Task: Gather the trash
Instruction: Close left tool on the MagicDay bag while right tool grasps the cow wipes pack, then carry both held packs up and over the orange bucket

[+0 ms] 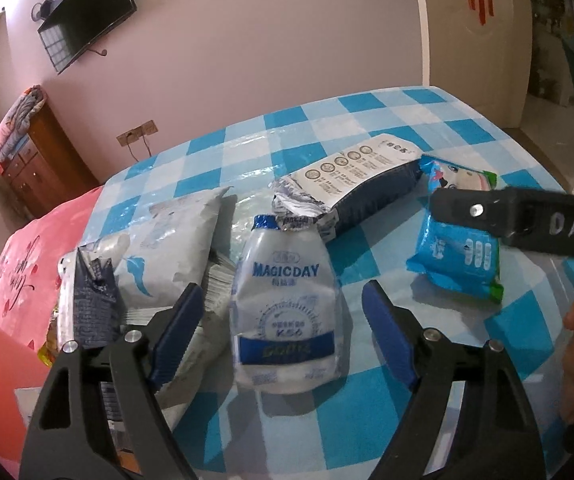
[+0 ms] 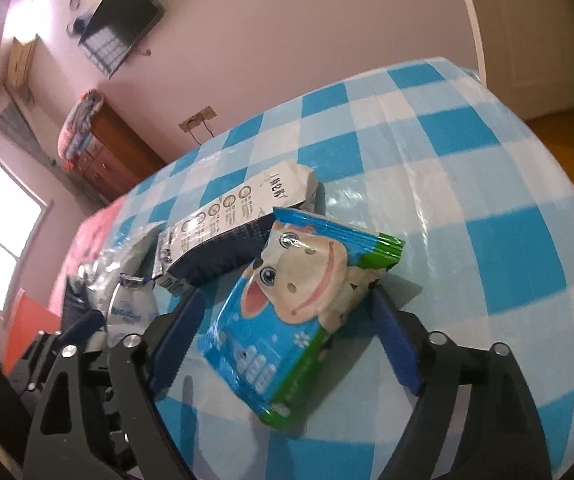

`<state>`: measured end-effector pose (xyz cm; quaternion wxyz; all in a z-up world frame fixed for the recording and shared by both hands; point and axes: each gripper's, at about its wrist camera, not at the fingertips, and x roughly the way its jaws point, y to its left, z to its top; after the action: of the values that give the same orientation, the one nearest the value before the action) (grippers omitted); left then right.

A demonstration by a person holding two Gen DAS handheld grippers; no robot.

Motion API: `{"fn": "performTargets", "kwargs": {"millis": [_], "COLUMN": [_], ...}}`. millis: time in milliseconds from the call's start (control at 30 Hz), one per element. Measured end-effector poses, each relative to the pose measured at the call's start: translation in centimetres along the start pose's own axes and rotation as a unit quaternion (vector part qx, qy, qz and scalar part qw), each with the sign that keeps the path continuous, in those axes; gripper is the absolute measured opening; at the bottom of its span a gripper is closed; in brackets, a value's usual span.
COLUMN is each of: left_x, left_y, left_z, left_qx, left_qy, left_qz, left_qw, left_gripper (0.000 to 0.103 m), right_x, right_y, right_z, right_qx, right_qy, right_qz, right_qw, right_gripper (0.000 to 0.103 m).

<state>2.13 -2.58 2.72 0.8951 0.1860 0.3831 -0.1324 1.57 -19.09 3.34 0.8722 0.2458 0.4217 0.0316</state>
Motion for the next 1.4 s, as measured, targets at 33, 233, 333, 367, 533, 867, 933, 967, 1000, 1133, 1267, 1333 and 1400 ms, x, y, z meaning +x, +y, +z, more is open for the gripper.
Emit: {"fn": "performTargets", "kwargs": {"millis": [33,233,333,367,533,867,933,967,1000,1133,1267,1333,1400], "left_x": [0.2,1.0,1.3,1.3,0.8,-2.6,-3.6,-4.0,-4.5,-6.1,-8.1,-9.1,-10.3], "left_y": [-0.2,-1.0,-0.8,-0.7,0.2,2.0,2.2,2.3,2.5,3.4,4.6,5.4,6.6], "left_z": [0.0,-0.4,-0.7,-0.8,-1.3,-2.6,-3.0,-3.1,-3.3,-3.5,-3.5,-3.5,-3.5], "left_qx": [0.0,-0.007,-0.029,-0.034,-0.065,-0.096,-0.096,-0.096,-0.097,-0.105,-0.115,-0.121,-0.129], "left_qy": [0.001,0.01,0.012,0.012,0.016,0.0,-0.007,-0.009,-0.012,-0.026,-0.047,-0.057,-0.07], "left_qz": [0.001,-0.014,-0.025,-0.028,-0.055,-0.085,-0.088,-0.091,-0.094,-0.099,-0.102,-0.099,-0.095], "left_qw": [1.0,0.9998,0.9992,0.9989,0.9962,0.9918,0.9914,0.9911,0.9907,0.9892,0.987,0.9861,0.9846], "left_gripper": [0.081,0.059,0.059,0.059,0.059,0.059,0.059,0.059,0.059,0.059,0.059,0.059,0.059], "right_x": [0.2,1.1,1.1,1.0,0.2,-1.7,-2.3,-2.5,-2.8,-4.0,-5.4,-5.9,-6.3], "right_y": [0.4,2.2,2.3,2.2,1.5,1.1,1.0,1.2,1.4,2.4,4.1,5.2,6.5], "right_z": [0.0,-0.7,-1.1,-1.1,-1.3,-2.8,-3.2,-3.4,-3.6,-4.4,-4.9,-4.8,-4.7], "right_qx": [-0.014,-0.09,-0.108,-0.108,-0.1,-0.08,-0.074,-0.075,-0.078,-0.085,-0.092,-0.095,-0.102], "right_qy": [0.0,-0.008,-0.01,-0.011,-0.01,-0.009,-0.01,-0.011,-0.012,-0.013,-0.013,-0.01,-0.01], "right_qz": [-0.011,-0.078,-0.096,-0.097,-0.081,-0.034,-0.014,-0.012,-0.014,-0.014,0.001,0.013,0.025], "right_qw": [1.0,0.993,0.989,0.989,0.992,0.996,0.997,0.997,0.997,0.996,0.996,0.995,0.994], "right_gripper": [0.087,0.081,0.074,0.068,0.055,0.051,0.05,0.05,0.05,0.05,0.05,0.05,0.05]}}
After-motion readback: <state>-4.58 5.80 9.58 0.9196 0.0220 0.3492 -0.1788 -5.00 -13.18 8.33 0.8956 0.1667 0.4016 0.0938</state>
